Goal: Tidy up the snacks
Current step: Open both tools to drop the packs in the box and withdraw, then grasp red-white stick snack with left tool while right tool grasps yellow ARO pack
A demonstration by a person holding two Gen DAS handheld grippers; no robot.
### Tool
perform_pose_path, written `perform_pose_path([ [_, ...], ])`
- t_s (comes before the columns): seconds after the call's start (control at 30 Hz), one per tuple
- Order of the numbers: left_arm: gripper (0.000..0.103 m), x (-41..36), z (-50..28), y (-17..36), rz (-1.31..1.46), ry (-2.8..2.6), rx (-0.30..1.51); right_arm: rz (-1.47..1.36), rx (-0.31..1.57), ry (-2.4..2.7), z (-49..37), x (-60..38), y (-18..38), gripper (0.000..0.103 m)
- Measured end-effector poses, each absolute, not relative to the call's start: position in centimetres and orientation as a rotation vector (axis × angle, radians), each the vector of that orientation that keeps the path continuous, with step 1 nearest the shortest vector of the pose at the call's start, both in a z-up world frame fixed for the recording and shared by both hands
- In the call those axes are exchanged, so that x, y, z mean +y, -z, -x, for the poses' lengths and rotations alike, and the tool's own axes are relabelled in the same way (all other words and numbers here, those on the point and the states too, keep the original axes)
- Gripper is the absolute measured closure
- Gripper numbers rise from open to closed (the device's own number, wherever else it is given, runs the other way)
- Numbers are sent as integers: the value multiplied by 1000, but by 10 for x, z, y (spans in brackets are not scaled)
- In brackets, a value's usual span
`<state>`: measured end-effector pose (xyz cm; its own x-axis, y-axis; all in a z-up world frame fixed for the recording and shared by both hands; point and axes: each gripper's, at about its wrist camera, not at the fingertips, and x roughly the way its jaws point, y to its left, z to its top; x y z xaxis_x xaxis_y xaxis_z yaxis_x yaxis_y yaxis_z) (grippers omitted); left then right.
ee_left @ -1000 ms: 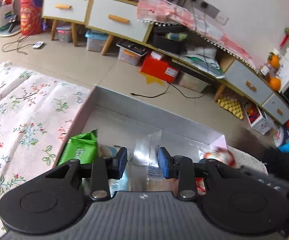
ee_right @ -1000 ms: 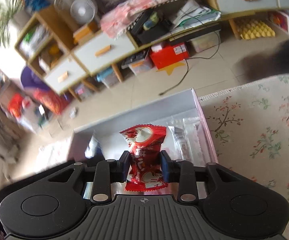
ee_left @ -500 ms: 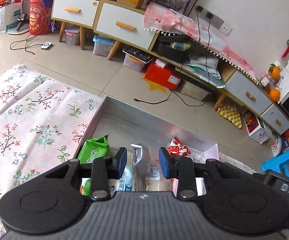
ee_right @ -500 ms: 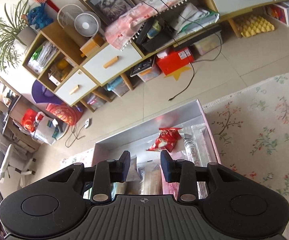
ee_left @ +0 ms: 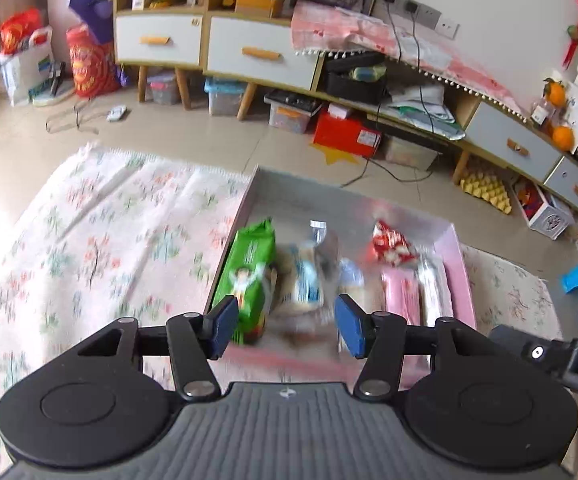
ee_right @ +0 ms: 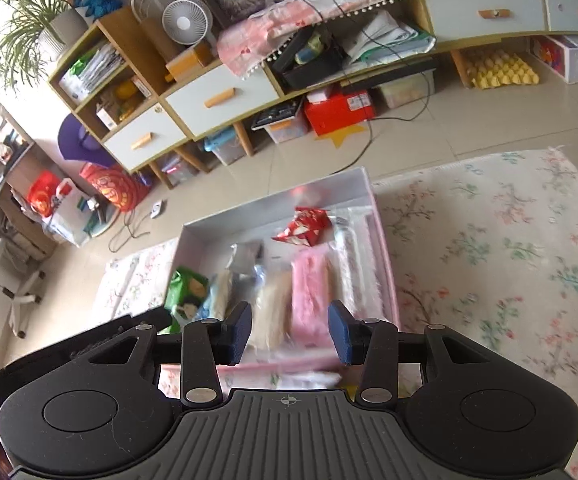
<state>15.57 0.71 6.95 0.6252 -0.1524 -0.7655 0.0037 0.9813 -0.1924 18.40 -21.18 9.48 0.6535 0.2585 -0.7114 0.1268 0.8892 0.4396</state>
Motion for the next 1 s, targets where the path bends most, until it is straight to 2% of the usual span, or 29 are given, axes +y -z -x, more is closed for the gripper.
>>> perform_pose_path([
  [0.1, 51, 10, -145, -71, 188, 110, 907, -479, 852, -92, -166, -212, -104, 61],
  [0.23, 42, 7, -124, -73, 147, 113, 912, -474, 841, -112, -140, -210, -113, 61],
  [0.37, 41, 7, -105, -74, 165, 151, 932, -453, 833, -119, -115, -206, -117, 56],
  [0.57, 34, 5, -80, -73, 163, 195, 930, -386, 833, -125, -88, -197, -119, 55],
  [0.63, 31, 5, -75, -73, 171, 203, 924, -372, 822, -115, -80, -196, -120, 49],
  [0.7, 27, 6, -73, -71, 172, 202, 918, -357, 807, -103, -73, -197, -121, 37],
  [0.77, 26, 5, -71, -67, 160, 191, 919, -332, 799, -95, -69, -196, -120, 31],
  [0.97, 26, 10, -76, -57, 159, 155, 938, -334, 828, -90, -72, -201, -108, 31],
  [1.0, 25, 11, -77, -55, 160, 153, 940, -332, 834, -87, -72, -202, -106, 27],
])
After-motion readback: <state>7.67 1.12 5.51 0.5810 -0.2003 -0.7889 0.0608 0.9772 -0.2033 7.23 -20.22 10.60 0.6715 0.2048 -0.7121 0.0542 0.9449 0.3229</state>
